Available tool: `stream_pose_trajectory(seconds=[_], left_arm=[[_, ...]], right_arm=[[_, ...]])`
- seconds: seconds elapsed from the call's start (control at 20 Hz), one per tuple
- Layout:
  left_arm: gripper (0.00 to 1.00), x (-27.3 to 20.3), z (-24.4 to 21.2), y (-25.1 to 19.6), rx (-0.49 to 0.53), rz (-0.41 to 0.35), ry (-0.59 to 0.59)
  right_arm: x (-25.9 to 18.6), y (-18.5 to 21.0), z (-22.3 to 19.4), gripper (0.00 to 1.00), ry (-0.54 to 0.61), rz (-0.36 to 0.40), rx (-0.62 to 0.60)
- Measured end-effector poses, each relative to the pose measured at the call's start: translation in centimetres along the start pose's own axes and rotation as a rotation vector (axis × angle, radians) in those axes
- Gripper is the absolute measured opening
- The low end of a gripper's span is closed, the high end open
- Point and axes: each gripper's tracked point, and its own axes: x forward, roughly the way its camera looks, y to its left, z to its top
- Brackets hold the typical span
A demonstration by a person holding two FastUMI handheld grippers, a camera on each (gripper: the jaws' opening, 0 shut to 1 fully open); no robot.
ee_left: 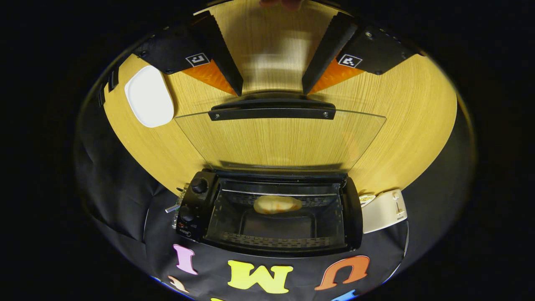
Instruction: Open the electric oven with the left hand, put the food in, and close the electric oven.
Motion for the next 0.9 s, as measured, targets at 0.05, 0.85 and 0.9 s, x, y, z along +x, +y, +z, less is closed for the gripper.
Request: stream_pose_trajectory(seconds=[0.05, 0.85, 0.9], left_arm=[[0.96, 0.1, 0.4, -0.2, 0.008, -0.001, -0.015], [0.95, -7.2, 17.1, -0.6, 0.033, -0.033, -0.367], [0.95, -8.0, 18.5, -0.6, 0.03, -0.036, -0.395]], right_arm=[[0.0, 0.1, 0.0, 0.96, 0.004, 0.004, 0.003], [-0.5, 3.1, 3.6, 0.96, -0.082, 0.116, 0.028], [-0.2, 3.3, 4.3, 0.96, -0.096, 0.126, 0.03]])
